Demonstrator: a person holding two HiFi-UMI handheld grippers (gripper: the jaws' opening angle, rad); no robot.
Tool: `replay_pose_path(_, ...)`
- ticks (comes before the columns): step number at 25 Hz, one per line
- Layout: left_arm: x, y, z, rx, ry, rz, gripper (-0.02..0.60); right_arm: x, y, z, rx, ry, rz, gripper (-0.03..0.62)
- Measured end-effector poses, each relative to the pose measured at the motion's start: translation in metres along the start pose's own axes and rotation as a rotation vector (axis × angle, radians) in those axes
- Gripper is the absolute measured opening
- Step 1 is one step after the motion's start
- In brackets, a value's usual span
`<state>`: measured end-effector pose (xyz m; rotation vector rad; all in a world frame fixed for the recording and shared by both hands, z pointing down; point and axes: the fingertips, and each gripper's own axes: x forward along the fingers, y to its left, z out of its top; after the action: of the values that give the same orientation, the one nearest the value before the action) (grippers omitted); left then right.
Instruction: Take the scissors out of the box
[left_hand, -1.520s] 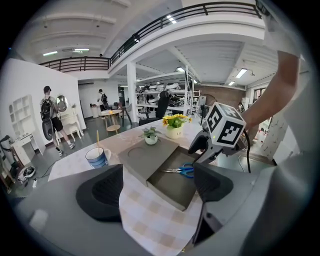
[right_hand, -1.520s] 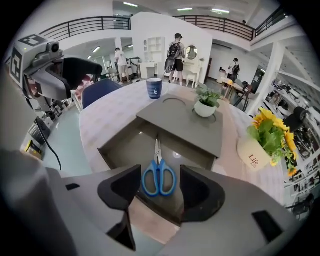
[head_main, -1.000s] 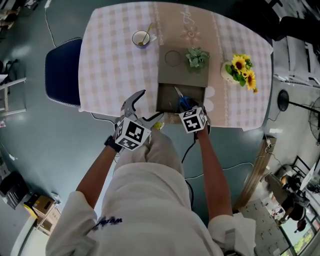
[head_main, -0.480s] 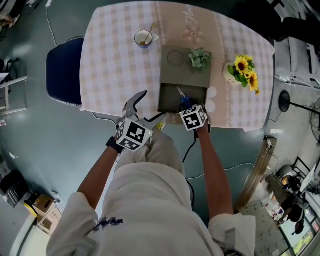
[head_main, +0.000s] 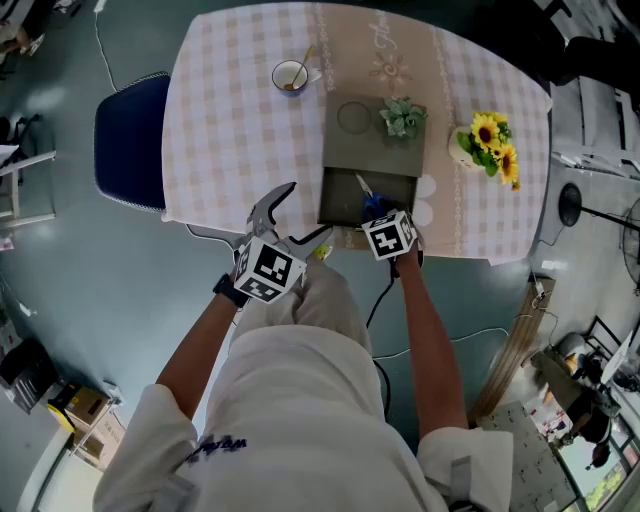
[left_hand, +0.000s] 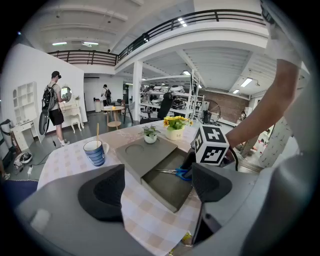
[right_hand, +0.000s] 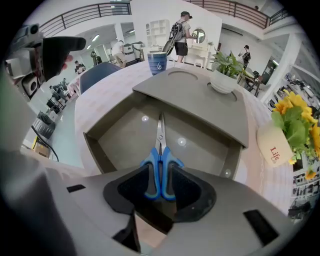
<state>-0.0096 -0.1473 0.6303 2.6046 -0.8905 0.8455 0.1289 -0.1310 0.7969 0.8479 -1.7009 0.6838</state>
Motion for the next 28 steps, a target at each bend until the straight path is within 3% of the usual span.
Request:
replay_pose_path(8,0.000,0.000,-0.001,-0.002,0.001,-0.002,0.419,0.001,0.001,-0.001,0.003,0.010,-0.001,0.094)
replay_pose_path(28,-0.007,0.003,0.006,0.002,-0.028,0.011,0.410,-0.020,-0.001,0.011,0.046,-0.020,0.001,0.089)
